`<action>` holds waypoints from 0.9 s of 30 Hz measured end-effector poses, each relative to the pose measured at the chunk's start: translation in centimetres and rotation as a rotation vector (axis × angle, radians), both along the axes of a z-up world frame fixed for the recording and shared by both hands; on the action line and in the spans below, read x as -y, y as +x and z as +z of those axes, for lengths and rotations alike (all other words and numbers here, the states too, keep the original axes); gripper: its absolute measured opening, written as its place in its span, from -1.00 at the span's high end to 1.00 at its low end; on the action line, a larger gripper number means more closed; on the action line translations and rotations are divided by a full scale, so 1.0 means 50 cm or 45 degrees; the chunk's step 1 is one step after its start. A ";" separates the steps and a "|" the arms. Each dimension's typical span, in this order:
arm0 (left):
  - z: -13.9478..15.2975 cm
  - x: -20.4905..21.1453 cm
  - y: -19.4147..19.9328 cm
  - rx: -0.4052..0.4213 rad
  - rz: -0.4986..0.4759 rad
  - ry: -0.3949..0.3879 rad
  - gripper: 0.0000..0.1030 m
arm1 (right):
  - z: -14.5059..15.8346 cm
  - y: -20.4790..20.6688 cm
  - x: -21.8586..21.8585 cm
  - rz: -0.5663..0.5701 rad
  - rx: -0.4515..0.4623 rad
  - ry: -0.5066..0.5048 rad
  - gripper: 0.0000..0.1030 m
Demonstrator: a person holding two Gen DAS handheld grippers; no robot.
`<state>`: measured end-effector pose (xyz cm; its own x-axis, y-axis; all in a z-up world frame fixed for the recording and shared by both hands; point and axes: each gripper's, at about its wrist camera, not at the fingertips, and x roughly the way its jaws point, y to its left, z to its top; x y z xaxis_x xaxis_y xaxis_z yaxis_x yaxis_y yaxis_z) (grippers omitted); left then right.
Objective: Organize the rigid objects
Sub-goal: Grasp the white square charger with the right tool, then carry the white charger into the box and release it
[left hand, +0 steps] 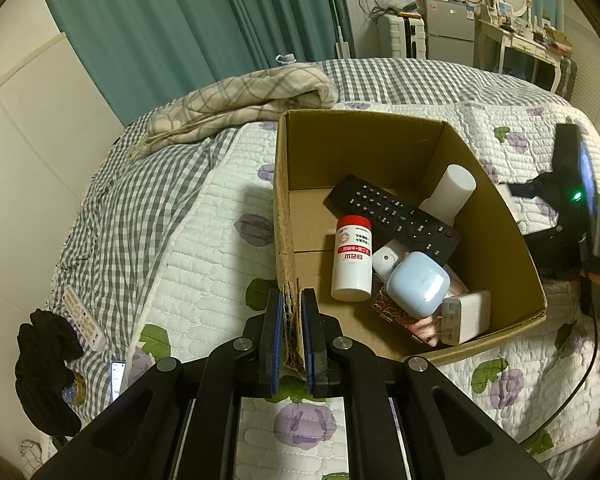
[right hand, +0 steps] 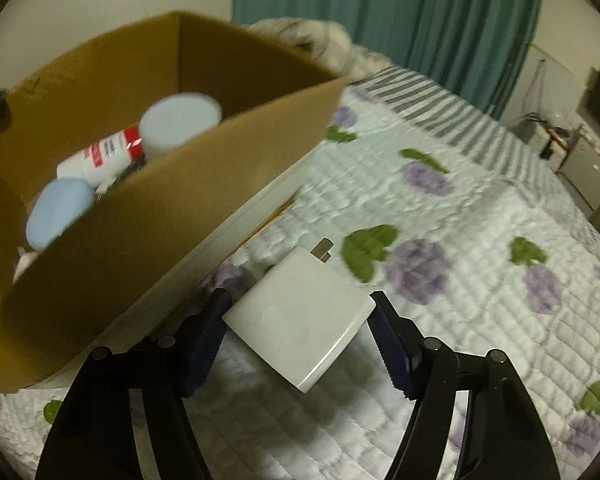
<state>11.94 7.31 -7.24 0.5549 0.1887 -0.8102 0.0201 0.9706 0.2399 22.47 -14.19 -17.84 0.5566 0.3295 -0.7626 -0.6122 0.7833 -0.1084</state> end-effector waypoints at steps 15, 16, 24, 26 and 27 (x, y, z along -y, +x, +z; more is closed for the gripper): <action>0.004 -0.002 0.002 0.005 0.001 -0.009 0.85 | 0.283 -0.092 0.000 -0.124 0.300 0.106 -0.35; 0.004 -0.002 0.002 0.005 0.001 -0.008 0.85 | 0.303 -0.105 -0.019 -0.095 0.315 0.118 -0.35; 0.006 -0.004 0.005 0.008 0.003 -0.025 0.85 | 0.311 -0.153 -0.172 0.104 0.297 0.158 -0.35; 0.005 -0.004 0.003 0.010 0.003 -0.028 0.85 | 0.285 -0.157 -0.204 0.123 0.262 0.144 -0.35; 0.005 -0.003 0.004 0.011 0.003 -0.029 0.85 | 0.273 -0.155 -0.215 0.131 0.245 0.142 -0.35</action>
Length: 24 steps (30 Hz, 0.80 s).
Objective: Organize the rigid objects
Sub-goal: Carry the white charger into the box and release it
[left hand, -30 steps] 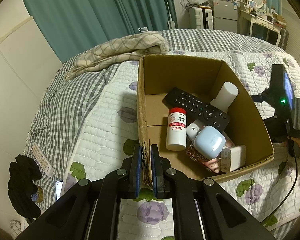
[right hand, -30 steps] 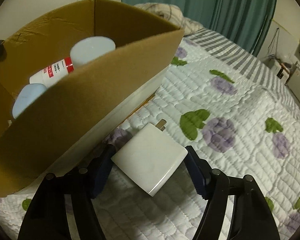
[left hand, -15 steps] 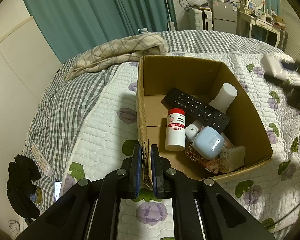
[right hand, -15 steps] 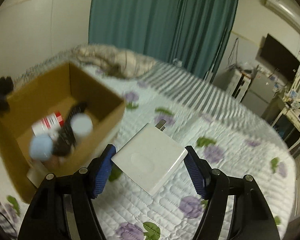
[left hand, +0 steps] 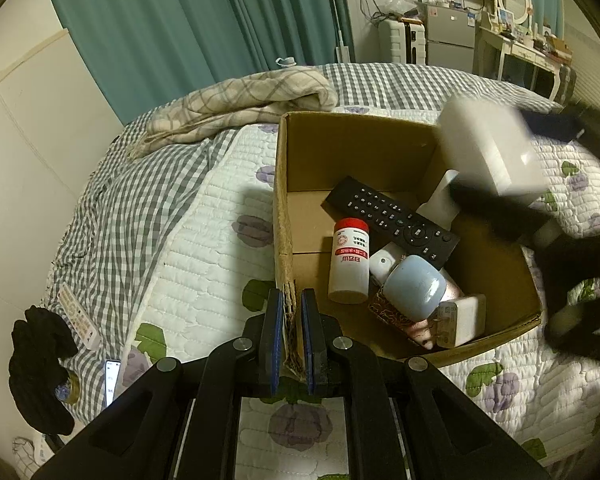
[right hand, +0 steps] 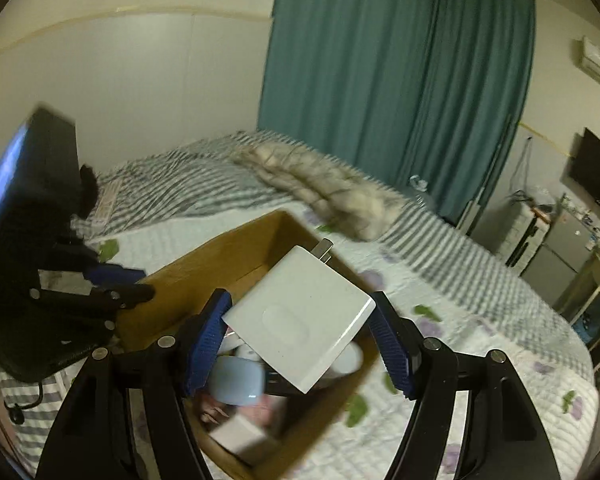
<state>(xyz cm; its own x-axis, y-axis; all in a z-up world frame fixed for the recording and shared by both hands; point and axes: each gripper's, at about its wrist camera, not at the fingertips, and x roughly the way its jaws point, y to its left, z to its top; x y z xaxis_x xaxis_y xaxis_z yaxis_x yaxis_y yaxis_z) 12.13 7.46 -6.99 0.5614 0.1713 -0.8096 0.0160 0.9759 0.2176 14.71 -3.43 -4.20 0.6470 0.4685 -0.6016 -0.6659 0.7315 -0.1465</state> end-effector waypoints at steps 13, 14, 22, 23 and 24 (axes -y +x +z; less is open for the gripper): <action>-0.001 -0.001 0.000 0.005 -0.001 0.004 0.85 | -0.126 0.027 -0.058 0.031 -0.165 -0.090 -0.35; -0.002 0.000 0.001 0.005 -0.001 0.003 0.85 | -0.127 0.028 -0.058 0.032 -0.170 -0.084 -0.35; -0.002 -0.001 0.001 0.004 -0.001 0.000 0.84 | -0.126 0.018 -0.057 0.056 -0.191 -0.075 -0.46; -0.003 -0.001 0.002 -0.002 0.000 -0.006 0.84 | -0.123 0.014 -0.055 0.050 -0.174 -0.073 -0.66; -0.002 0.000 0.001 0.001 0.001 0.002 0.84 | -0.118 0.011 -0.052 0.039 -0.157 -0.071 -0.75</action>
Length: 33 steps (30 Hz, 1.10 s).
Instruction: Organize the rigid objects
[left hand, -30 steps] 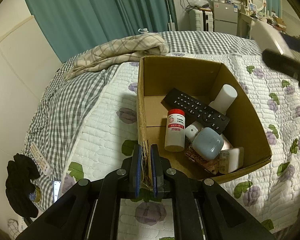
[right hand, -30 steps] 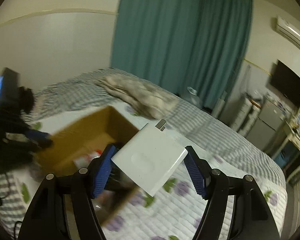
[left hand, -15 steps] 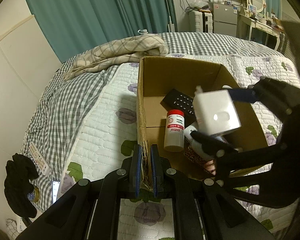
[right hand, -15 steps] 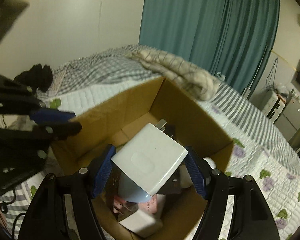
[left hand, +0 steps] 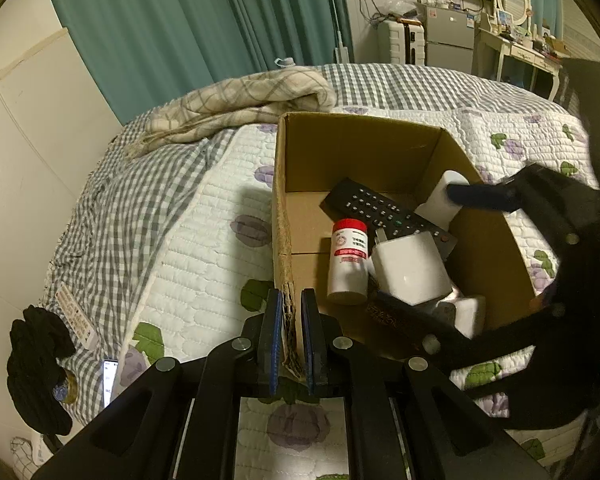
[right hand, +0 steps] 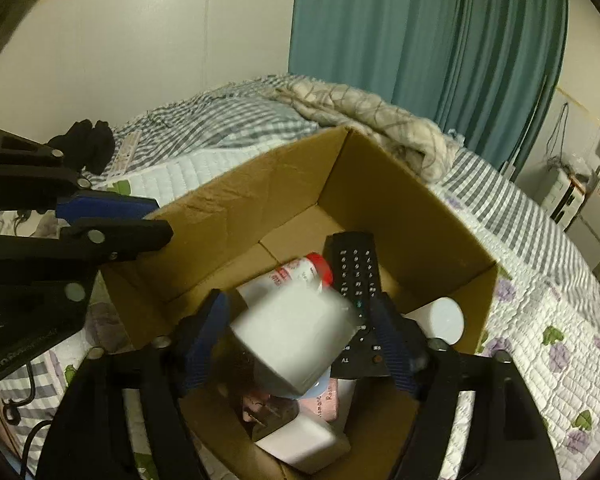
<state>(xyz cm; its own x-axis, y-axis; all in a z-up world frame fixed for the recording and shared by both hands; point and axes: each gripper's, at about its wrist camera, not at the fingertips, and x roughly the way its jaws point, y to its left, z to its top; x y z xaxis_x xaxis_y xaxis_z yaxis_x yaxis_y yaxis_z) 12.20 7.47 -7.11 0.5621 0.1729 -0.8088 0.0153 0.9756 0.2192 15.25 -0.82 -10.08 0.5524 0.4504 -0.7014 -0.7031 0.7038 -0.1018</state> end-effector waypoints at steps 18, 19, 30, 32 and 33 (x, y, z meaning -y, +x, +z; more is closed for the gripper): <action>0.003 0.000 -0.005 0.003 0.000 0.004 0.84 | 0.073 -0.046 0.144 -0.269 0.105 0.215 -0.99; 0.003 -0.001 -0.006 0.006 0.000 0.003 0.84 | 0.074 -0.049 0.148 -0.281 0.111 0.217 -0.99; 0.075 0.013 -0.041 0.118 -0.036 -0.007 0.84 | 0.094 -0.102 0.206 -0.425 0.123 0.260 -1.00; 0.113 0.026 -0.058 0.187 -0.063 -0.018 0.84 | 0.115 -0.120 0.219 -0.459 0.150 0.273 -0.99; 0.136 0.035 -0.071 0.233 -0.082 -0.023 0.84 | 0.125 -0.129 0.225 -0.477 0.165 0.280 -0.99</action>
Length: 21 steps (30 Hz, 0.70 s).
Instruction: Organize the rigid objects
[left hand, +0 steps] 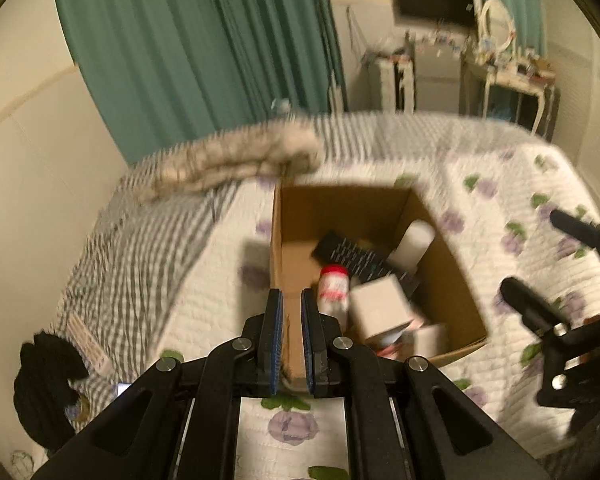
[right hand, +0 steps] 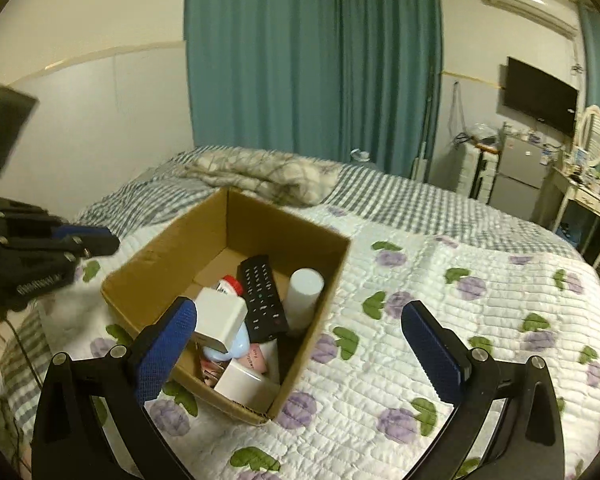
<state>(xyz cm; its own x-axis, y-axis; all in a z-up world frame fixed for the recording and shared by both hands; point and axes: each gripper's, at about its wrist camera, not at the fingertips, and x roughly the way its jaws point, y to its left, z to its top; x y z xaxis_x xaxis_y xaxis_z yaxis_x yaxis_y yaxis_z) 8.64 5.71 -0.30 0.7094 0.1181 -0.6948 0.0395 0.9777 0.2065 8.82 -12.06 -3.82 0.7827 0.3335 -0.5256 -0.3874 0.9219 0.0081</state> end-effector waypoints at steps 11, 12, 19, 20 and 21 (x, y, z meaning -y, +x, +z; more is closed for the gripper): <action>0.092 0.041 -0.110 0.345 -0.076 -0.108 -0.29 | 0.099 -0.108 0.073 -0.193 0.117 0.040 -1.00; 0.093 0.041 -0.117 0.368 -0.072 -0.110 -0.30 | 0.101 -0.117 0.078 -0.207 0.117 0.045 -1.00; 0.081 0.046 -0.163 0.504 -0.026 -0.090 -0.61 | 0.096 -0.152 0.093 -0.283 0.099 0.096 -1.00; 0.079 0.046 -0.168 0.520 -0.024 -0.097 -0.63 | 0.094 -0.155 0.095 -0.292 0.098 0.111 -1.00; 0.078 0.047 -0.175 0.539 -0.032 -0.115 -0.68 | 0.095 -0.159 0.098 -0.300 0.100 0.124 -1.00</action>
